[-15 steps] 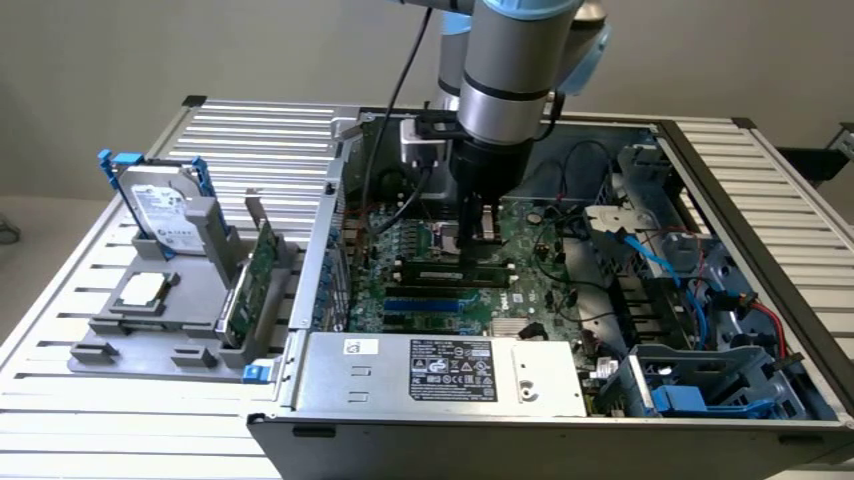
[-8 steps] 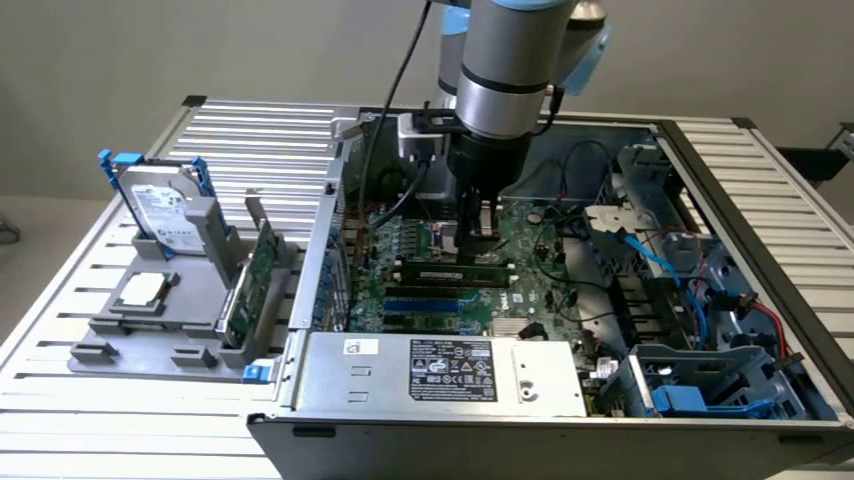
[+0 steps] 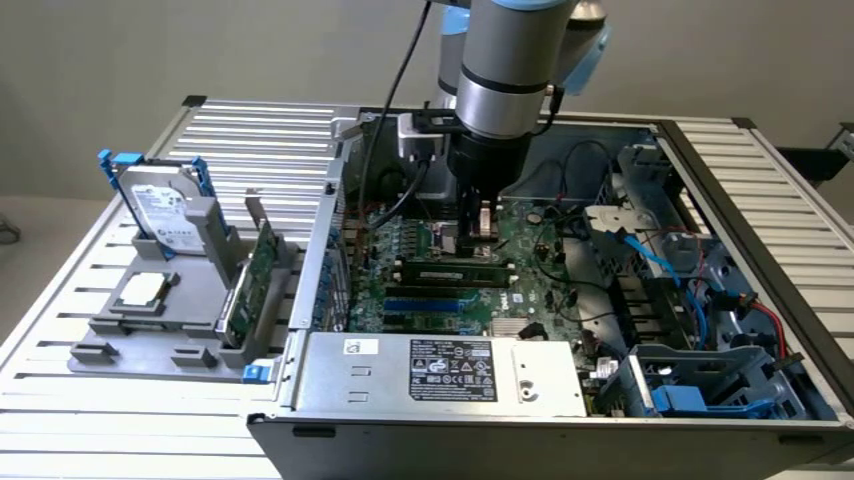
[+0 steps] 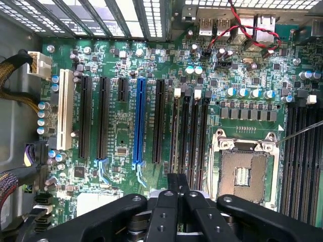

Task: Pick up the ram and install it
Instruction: 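Insert the ram into the slot, then press down the ram until it locks into place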

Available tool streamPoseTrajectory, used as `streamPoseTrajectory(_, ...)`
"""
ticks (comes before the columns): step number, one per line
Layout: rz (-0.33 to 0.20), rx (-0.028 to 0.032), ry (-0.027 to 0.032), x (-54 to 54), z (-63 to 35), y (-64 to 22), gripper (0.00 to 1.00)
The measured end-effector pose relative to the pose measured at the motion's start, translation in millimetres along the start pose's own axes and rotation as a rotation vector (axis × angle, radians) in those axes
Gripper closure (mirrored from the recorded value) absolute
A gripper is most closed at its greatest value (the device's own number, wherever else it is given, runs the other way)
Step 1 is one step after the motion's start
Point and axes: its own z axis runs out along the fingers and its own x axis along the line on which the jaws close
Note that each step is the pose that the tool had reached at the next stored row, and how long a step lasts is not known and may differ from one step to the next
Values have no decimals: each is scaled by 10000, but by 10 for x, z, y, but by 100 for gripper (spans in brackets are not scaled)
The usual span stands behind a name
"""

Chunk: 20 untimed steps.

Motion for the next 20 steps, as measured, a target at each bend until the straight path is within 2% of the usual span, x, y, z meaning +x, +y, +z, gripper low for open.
streamPoseTrajectory(12,1,-4,0,-1,0,9,89)
streamPoseTrajectory(17,0,-4,-3,-14,23,188,89)
streamPoseTrajectory(20,1,-14,-3,-19,39,265,89)
